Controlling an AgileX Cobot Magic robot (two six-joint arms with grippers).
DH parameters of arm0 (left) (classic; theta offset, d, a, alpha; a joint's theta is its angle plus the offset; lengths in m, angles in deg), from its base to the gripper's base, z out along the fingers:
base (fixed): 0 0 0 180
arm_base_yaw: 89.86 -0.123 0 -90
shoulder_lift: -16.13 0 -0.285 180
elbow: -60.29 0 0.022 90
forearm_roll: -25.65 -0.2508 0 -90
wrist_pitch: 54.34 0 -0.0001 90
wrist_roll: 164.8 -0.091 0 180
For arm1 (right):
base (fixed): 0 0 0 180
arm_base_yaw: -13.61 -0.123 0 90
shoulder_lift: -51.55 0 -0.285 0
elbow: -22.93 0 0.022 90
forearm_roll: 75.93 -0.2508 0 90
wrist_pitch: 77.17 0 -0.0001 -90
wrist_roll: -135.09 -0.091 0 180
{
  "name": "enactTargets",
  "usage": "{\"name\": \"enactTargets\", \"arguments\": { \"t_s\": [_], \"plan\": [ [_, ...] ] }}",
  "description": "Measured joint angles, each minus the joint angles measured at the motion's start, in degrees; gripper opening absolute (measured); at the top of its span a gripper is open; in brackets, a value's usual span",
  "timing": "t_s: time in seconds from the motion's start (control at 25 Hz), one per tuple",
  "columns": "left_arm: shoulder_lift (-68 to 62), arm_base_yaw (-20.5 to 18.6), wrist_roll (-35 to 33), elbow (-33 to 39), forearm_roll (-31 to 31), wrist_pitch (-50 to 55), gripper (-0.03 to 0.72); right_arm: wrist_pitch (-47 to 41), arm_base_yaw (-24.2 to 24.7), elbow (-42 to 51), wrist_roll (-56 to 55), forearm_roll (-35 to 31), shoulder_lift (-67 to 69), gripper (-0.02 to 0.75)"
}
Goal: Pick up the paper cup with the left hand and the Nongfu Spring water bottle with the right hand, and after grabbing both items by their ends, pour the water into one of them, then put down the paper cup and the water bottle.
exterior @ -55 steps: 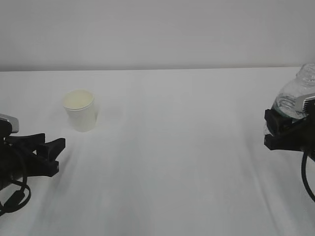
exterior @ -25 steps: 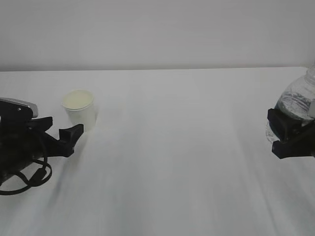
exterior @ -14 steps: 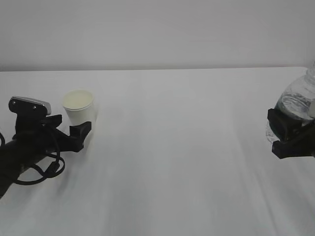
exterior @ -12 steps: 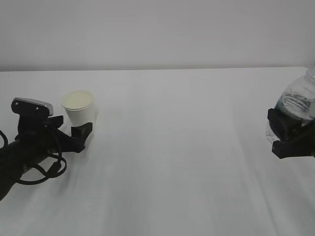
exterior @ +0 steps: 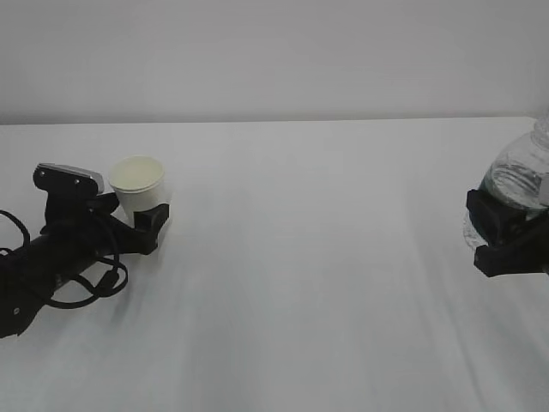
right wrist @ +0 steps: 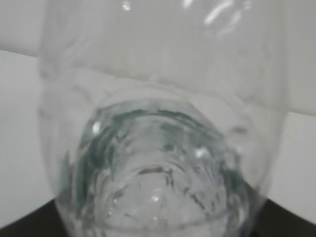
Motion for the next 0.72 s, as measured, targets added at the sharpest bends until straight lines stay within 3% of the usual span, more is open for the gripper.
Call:
{"name": "enactTargets", "arguments": {
  "t_s": [0.72],
  "plan": [
    [-4.83, 0.00, 0.00, -6.78, 0.00, 0.00, 0.667, 0.00, 0.00, 0.00, 0.09, 0.00, 0.00, 0.404]
  ]
}}
